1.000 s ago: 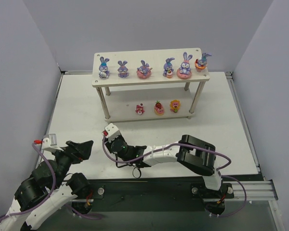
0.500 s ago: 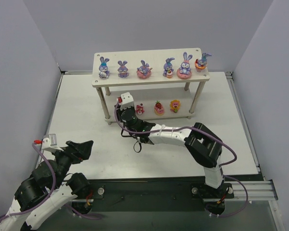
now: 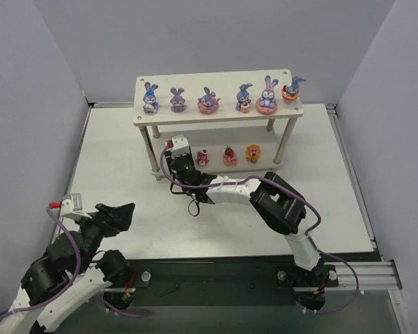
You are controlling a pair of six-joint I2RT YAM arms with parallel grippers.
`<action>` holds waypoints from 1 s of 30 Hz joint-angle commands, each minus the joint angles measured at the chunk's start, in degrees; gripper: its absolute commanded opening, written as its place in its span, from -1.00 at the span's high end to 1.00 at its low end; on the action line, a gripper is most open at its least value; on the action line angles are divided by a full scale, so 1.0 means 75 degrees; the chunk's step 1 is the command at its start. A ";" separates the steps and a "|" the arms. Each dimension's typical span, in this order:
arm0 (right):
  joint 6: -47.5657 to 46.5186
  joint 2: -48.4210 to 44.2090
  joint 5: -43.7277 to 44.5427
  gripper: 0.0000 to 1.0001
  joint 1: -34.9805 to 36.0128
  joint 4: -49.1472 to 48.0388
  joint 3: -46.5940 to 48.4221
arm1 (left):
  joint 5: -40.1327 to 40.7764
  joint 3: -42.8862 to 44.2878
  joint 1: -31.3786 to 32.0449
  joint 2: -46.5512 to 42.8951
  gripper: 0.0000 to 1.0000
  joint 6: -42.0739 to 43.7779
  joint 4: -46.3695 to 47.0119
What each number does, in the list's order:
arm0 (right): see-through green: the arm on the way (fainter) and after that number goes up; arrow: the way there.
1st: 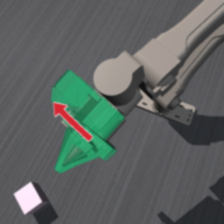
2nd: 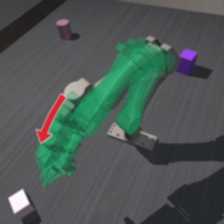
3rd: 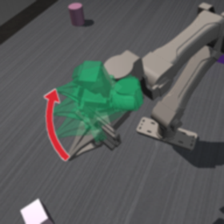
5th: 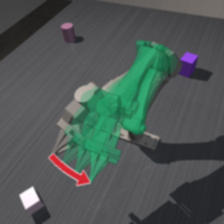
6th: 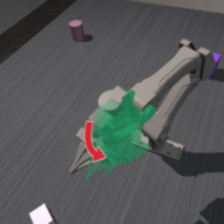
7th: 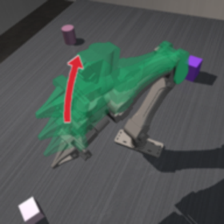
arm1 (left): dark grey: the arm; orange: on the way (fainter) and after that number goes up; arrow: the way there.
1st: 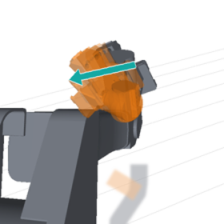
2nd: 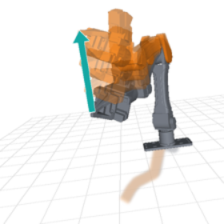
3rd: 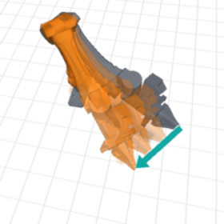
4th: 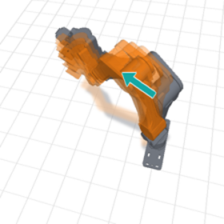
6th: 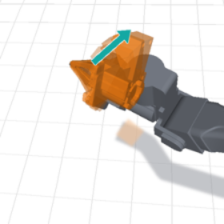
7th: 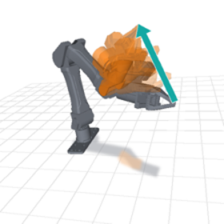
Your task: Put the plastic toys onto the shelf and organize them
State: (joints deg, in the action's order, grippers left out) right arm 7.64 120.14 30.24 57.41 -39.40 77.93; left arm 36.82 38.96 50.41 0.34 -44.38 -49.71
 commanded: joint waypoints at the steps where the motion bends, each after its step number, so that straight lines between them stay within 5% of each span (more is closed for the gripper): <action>1: 0.0224 0.0024 0.0175 1.00 -0.0189 -0.0454 0.0507 | -0.0022 0.0173 -0.0054 -0.0303 -0.86 0.0011 0.0089; 11: 0.0423 0.0376 0.0035 0.92 -0.0400 -0.0185 0.0765 | -0.0022 0.0173 -0.0042 -0.0303 -0.86 0.0011 0.0089; 30: 0.0446 0.0131 -0.0118 -0.10 -0.0412 -0.0489 0.0414 | -0.0011 0.0173 -0.0042 -0.0338 -0.87 0.0023 0.0078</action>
State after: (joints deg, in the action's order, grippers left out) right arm 10.66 122.91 29.21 54.68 -39.68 81.47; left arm 36.80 38.94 50.41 0.34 -44.36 -49.71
